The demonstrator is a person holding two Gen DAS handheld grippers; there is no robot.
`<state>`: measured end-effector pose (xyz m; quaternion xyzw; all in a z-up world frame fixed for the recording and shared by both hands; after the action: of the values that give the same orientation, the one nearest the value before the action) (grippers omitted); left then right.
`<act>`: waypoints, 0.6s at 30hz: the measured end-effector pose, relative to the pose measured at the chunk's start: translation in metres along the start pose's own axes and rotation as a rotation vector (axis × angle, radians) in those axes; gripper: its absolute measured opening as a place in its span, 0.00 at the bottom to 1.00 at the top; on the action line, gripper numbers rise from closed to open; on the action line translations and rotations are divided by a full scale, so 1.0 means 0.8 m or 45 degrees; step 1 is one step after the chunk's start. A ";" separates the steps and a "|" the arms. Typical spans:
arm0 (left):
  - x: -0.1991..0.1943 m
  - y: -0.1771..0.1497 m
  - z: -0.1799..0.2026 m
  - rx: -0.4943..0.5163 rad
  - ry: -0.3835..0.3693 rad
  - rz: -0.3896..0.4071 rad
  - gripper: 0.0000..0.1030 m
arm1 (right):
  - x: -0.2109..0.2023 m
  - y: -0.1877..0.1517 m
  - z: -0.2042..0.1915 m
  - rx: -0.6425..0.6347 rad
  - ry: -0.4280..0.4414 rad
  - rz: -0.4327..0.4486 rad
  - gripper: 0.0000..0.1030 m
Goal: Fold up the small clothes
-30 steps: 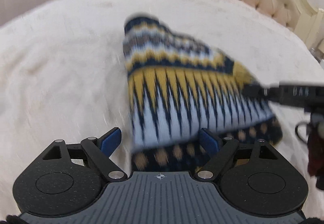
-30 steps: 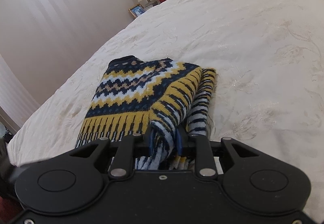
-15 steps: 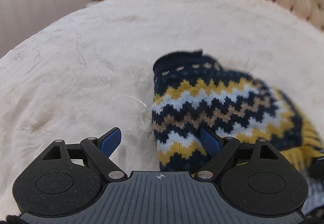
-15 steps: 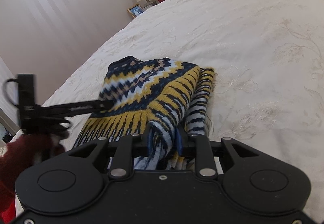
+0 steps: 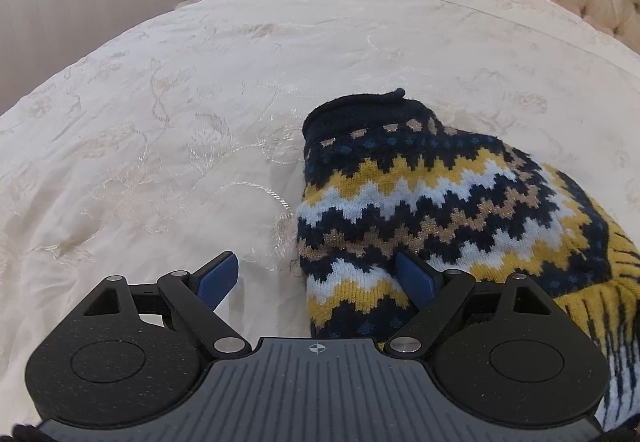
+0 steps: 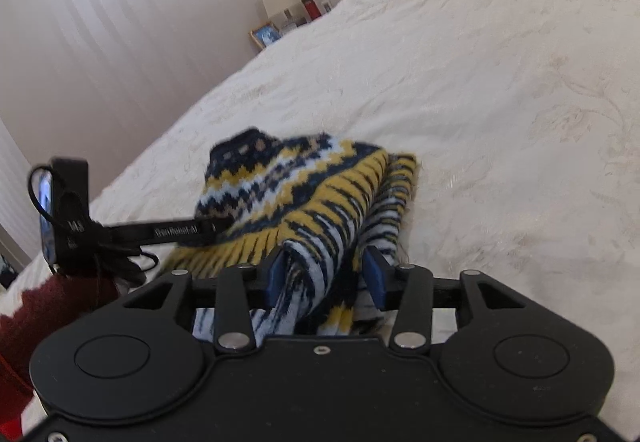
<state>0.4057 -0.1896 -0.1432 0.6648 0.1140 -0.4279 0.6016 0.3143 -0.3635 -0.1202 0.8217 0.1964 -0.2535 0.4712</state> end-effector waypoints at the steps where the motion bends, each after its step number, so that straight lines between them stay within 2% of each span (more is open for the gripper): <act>1: 0.000 0.000 0.001 0.000 0.000 -0.001 0.84 | -0.003 0.004 0.001 0.001 -0.009 0.032 0.65; 2: 0.000 0.000 0.001 -0.001 0.000 -0.002 0.84 | -0.005 0.007 0.002 0.001 -0.012 0.054 0.76; 3: 0.000 0.000 0.001 -0.002 0.001 -0.003 0.84 | -0.006 0.009 0.003 0.008 -0.010 0.070 0.82; 6: 0.001 0.000 0.002 -0.001 0.003 -0.004 0.84 | -0.001 0.009 0.007 0.047 0.012 0.060 0.89; 11: 0.001 0.000 0.002 -0.005 0.000 -0.005 0.84 | 0.012 -0.001 0.010 0.074 0.003 0.015 0.92; 14: -0.004 0.002 0.002 -0.015 -0.016 0.000 0.84 | 0.015 -0.004 0.010 0.090 0.017 0.008 0.97; 18: -0.033 -0.002 -0.003 -0.111 -0.166 0.019 0.83 | 0.019 -0.008 0.016 0.130 0.025 0.003 1.00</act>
<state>0.3895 -0.1775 -0.1255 0.6094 0.0881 -0.4604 0.6394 0.3202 -0.3701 -0.1391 0.8474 0.1870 -0.2546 0.4268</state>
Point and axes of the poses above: each gripper's, at about its wrist camera, not at the fingertips, and x roughly the way its jaws point, z to its right, y to its top, the point moved 9 cm from there along x, roughly the way its jaws point, and after that the axes turned 12 degrees about -y, right-handed, at the moved point
